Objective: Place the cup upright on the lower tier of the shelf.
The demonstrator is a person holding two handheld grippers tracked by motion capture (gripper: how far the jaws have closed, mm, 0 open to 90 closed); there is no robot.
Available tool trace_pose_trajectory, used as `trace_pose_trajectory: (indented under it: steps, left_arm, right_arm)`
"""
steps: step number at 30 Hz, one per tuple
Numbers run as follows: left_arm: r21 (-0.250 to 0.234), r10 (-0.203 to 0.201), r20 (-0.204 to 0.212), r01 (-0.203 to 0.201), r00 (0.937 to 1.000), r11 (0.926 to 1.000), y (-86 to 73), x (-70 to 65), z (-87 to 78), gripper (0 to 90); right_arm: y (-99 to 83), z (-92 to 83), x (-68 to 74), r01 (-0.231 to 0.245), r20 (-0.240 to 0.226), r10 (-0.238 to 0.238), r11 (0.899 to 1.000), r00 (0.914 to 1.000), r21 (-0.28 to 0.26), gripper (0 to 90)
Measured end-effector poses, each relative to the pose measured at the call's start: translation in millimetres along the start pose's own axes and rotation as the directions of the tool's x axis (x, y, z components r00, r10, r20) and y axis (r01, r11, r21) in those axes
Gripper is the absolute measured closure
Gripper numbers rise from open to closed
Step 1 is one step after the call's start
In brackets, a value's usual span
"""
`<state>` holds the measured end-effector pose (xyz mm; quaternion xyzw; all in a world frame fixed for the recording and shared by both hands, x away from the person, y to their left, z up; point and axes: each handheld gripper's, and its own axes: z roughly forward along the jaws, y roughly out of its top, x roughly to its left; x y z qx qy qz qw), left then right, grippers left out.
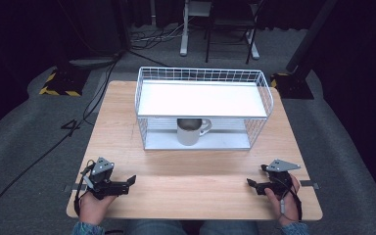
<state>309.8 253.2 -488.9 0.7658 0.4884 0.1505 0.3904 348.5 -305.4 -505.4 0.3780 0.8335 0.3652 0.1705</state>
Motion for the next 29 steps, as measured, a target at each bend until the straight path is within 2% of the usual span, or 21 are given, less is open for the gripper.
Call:
trace_pose_trajectory:
  steps: [3,12,19,20,21,29]
  left_arm:
    - [0.04,0.008,-0.022,-0.008,0.9997,0.9992,-2.6,0.9,4.6,0.3]
    - [0.096,0.008,-0.042,-0.004,0.9991,0.9954,-8.7,2.5,12.7,0.1]
    - [0.1,0.045,-0.07,-0.038,0.9965,0.9942,-10.2,0.0,15.3,0.2]
    - [0.123,0.081,-0.097,-0.069,0.992,0.99,-9.9,-2.9,17.5,0.2]
    - [0.126,0.089,-0.092,-0.077,0.9918,0.9891,-9.5,-3.0,17.9,0.0]
    - [0.125,0.087,-0.091,-0.076,0.992,0.9893,-8.5,-5.5,19.7,0.0]
  right_arm:
    - [-0.1,0.0,0.2,0.0,0.001,0.0,1.0,1.0,-0.002,15.0]
    - [-0.1,0.0,0.3,0.002,0.001,-0.002,1.0,1.0,-0.002,15.2]
    - [-0.1,0.0,0.3,0.002,0.001,-0.002,1.0,1.0,-0.002,15.2]
    - [-0.1,0.0,0.3,0.002,0.001,-0.002,1.0,1.0,-0.002,15.2]
    - [-0.1,0.0,0.3,0.002,0.001,-0.002,1.0,1.0,-0.002,15.2]
    - [-0.1,-0.1,0.1,0.001,-0.001,-0.001,1.0,1.0,-0.001,15.1]
